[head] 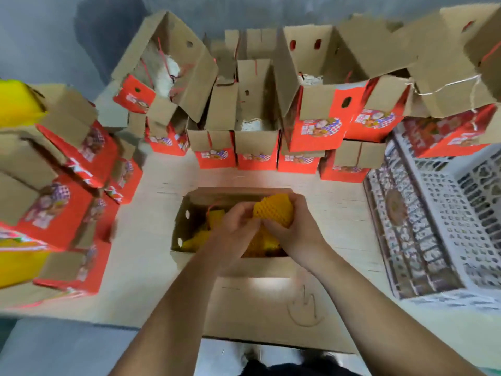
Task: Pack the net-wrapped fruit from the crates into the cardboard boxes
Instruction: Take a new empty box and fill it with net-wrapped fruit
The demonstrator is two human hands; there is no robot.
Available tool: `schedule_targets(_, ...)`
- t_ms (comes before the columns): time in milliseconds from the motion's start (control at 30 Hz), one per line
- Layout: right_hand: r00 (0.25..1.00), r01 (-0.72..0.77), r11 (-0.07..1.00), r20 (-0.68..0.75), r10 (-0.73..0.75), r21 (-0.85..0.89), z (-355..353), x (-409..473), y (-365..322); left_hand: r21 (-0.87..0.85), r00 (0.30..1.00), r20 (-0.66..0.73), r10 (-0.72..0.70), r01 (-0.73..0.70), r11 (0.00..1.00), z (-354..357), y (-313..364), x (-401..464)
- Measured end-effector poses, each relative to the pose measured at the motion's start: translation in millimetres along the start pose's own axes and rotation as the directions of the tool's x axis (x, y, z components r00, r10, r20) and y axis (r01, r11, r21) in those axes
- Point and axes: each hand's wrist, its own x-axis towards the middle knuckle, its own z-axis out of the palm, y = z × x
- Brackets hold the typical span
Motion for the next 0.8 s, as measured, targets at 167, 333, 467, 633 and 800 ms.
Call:
schedule_targets(167, 0.833, 0.231, 0.711, 0.513, 0.208, -0.664, 9, 28, -5, 0.686, 0.996, -0.078, -0.052, 0.091, 0.722, -49, -47, 2)
schedule_targets(333, 0.759, 0.304, 0.484, 0.516, 0.398, -0.821, 20, 48, -29, 0.754, 0.991, 0.003, -0.137, 0.087, 0.651, -44, -55, 16)
schedule_targets(467, 0.745, 0.304, 0.442, 0.500, 0.441, -0.844, 29, 41, -32, 0.817, 0.982, 0.117, -0.147, -0.012, 0.576, -40, -49, 36)
schedule_targets(633, 0.816, 0.121, 0.589, 0.418, 0.399, -0.799, 26, 34, -23, 0.861, 0.987, 0.048, -0.155, 0.038, 0.507, -40, -39, 57)
schedule_targets(800, 0.874, -0.021, 0.725, 0.339, 0.348, -0.689, 30, 29, -2, 0.898, 0.994, 0.063, 0.092, -0.097, 0.430, -27, -21, 55)
